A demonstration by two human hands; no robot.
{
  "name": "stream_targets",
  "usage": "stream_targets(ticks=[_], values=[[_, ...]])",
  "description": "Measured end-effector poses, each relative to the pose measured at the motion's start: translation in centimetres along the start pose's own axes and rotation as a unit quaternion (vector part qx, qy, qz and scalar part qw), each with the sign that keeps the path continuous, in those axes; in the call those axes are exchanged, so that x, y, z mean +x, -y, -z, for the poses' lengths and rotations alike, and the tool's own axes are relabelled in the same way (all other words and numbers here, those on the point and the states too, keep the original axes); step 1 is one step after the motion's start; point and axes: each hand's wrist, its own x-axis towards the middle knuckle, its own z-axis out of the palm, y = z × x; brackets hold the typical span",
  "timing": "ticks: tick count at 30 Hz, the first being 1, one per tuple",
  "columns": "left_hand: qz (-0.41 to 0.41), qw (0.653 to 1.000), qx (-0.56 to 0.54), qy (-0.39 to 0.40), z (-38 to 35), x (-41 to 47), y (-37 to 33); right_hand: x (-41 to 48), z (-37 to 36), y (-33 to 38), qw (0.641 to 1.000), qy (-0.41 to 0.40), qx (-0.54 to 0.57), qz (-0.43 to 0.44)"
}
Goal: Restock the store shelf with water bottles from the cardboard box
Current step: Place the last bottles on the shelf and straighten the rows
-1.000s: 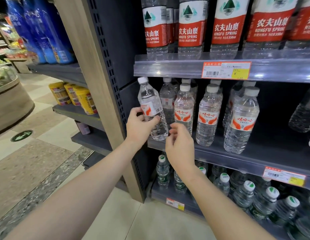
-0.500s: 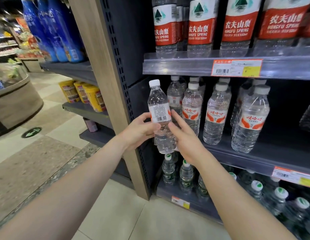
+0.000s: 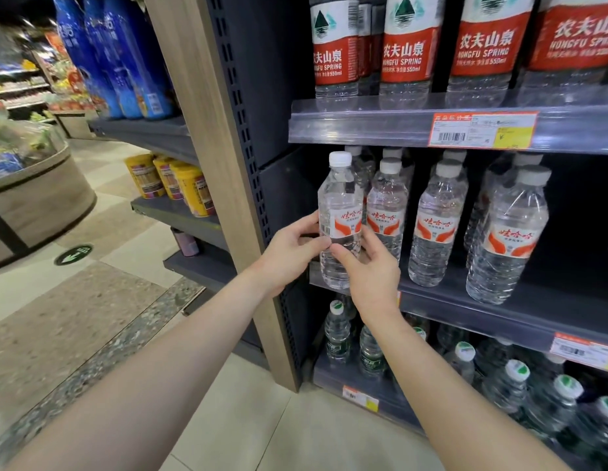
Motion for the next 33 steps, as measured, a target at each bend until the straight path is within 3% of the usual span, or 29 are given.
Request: stream_targets(ticks=[4,7,16,24,27,33], values=[[-0.051,0.990,0.105,-0.078,-1.6,0.0,-0.9,-0.1,-0.4,-0.6,0.999,-0.024,0.026,-0.004],[-0.028,0.987,0.069,-0.140,-1.8,0.5,-0.8,0.3,-0.6,-1.1,0.999,-0.025,0.023,-0.007],[-0.062,0.994,0.023,-0.088,-1.8,2.2,0.2,0.9,-2.2,-2.2,0.986,-0.119,-0.115,0.002],[-0.089,0.990,0.038,-0.098,-1.5,3.7,1.4,2.0,-2.8,-4.2,0.978,-0.148,-0.144,0.035],[-0.077,0.990,0.060,-0.100,-1.8,4.2,2.5,2.2,-3.0,-4.8,0.979,-0.130,-0.151,0.036],[-0.064,0.988,0.087,-0.109,-2.1,5.1,3.4,2.3,-3.2,-4.5,0.990,-0.008,-0.137,-0.021]])
